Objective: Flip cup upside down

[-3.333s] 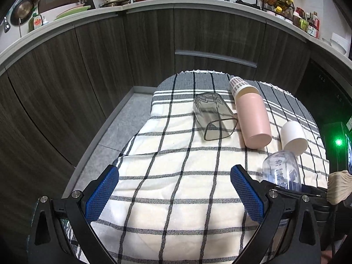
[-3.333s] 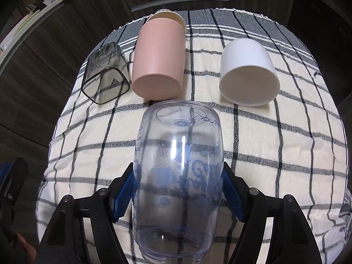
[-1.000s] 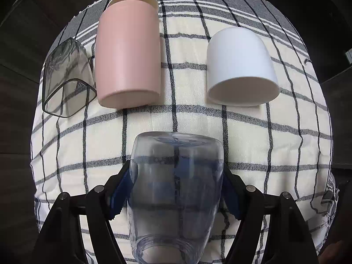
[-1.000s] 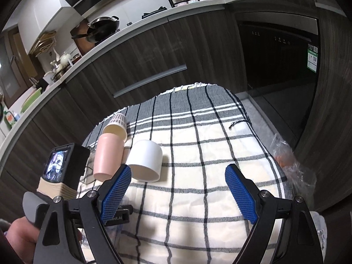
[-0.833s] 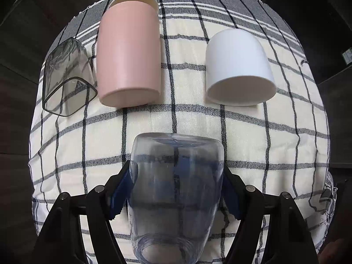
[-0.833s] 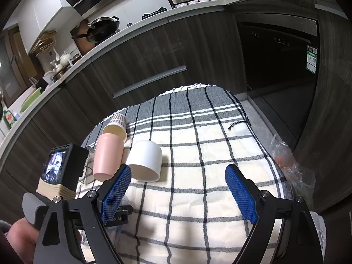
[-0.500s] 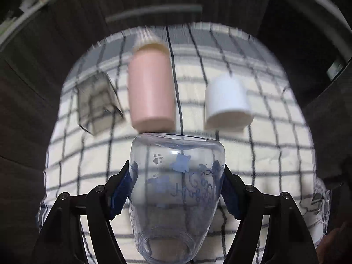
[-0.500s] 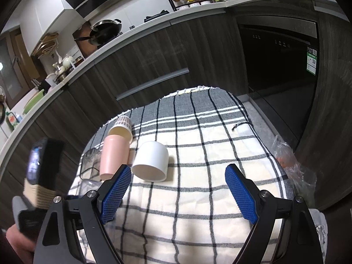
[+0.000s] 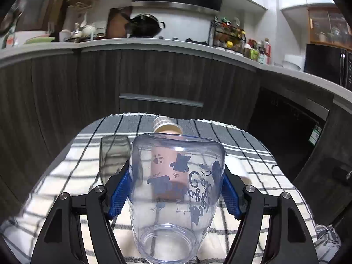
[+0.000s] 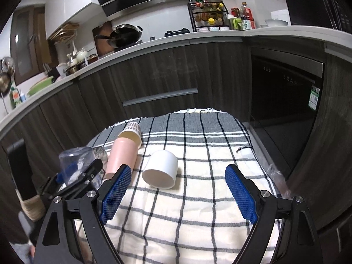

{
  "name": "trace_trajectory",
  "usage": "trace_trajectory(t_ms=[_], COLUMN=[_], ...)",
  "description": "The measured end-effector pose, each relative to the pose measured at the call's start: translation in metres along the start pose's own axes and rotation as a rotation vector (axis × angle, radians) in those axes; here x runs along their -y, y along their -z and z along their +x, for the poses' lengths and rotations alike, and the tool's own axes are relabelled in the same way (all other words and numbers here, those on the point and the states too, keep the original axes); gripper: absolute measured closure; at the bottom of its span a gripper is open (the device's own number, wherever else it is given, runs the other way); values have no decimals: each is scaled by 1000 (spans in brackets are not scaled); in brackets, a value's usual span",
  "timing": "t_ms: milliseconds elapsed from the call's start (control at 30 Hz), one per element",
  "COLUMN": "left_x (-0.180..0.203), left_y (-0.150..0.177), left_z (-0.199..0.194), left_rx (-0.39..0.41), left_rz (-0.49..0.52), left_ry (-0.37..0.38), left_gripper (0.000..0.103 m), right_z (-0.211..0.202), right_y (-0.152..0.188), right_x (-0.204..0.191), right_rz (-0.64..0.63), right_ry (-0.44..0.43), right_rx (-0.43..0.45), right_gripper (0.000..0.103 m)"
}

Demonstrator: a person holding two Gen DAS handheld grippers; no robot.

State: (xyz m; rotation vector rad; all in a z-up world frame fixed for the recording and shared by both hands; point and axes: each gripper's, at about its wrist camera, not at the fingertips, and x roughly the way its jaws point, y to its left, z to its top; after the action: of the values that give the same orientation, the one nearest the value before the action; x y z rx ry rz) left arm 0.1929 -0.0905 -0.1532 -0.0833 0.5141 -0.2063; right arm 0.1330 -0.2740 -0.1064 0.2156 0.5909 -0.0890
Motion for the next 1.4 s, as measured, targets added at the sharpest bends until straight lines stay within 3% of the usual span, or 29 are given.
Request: trace_trajectory(t_ms=[133,667,900,1167,1400], left_x=[-5,-4,-5,4,-3], left_y=[17,27,18,1,-15], left_z=[0,-22,-29,-54,-83], left_rx=[-13,-78,-44,23,35], left_rz=[15,39,40,80,63], left_ry=[-12,-31,-26,-10,-5], left_gripper=[30,29,20,19,18], right_z=[-5,-15,-17,-35,-59], right_y=[2,4,4,2,0], right_x=[0,-10,-12,-22,-34], right_rz=[-6,-43,-40,-52,-66], right_ry=[13,29,26,18,10], right_rx=[1,-1,-10,15,56], right_gripper=[16,16,16,16,16])
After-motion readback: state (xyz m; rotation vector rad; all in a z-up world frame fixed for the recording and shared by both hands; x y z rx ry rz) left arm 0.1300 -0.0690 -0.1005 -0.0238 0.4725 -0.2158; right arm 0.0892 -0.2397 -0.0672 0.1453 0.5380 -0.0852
